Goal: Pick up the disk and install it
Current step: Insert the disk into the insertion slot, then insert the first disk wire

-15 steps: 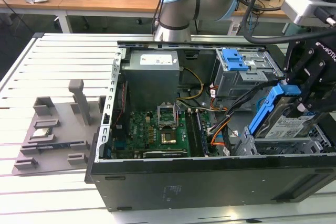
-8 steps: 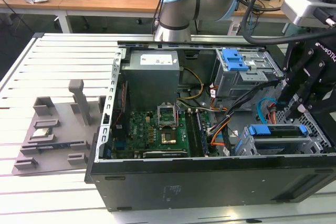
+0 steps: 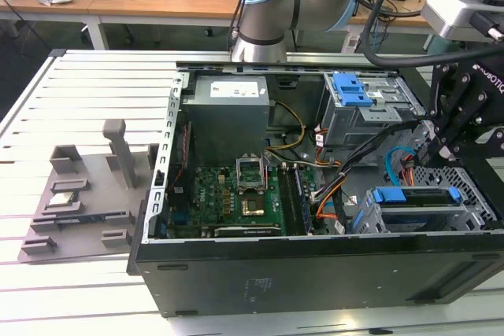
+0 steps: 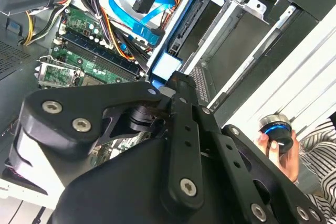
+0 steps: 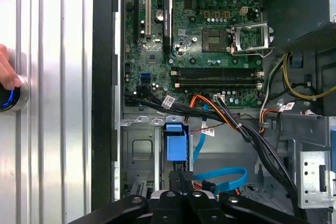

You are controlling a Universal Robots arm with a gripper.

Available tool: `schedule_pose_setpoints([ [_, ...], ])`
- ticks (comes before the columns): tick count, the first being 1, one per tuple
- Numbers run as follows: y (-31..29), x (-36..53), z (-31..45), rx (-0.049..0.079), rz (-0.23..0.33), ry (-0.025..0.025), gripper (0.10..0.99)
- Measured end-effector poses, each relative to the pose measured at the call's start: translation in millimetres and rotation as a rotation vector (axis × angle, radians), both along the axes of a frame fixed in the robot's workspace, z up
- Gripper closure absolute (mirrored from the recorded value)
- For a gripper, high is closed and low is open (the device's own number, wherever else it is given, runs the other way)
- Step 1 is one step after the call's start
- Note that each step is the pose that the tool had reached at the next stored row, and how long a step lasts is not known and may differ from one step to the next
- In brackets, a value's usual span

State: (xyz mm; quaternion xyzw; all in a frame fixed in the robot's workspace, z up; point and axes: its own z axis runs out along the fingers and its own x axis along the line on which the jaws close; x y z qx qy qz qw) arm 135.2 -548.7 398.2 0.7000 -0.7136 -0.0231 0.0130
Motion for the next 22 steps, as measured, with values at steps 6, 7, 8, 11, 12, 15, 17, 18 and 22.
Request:
schedule_pose_setpoints([
  [6,0.0,0.0,-0.4,0.0,0.0,0.0,0.98],
  [7,0.0,0.0,-0.5,0.0,0.0,0.0,0.98],
  [8,0.0,0.3,-0.6,0.0,0.0,0.0,0.98],
  [11,0.2,2.8,-0.6,-0.001,0.0,0.0,0.98],
  [12,0.5,4.9,-0.6,-0.002,0.0,0.0,0.98],
  [15,1.6,10.7,-0.5,-0.002,0.0,0.0,0.98],
  [17,2.0,13.5,-0.5,-0.002,0.0,-0.0001,0.98],
  [18,2.3,15.9,-0.5,-0.002,0.0,0.0,0.98],
  [22,5.6,27.8,-0.6,-0.002,0.0,0.0,0.98],
])
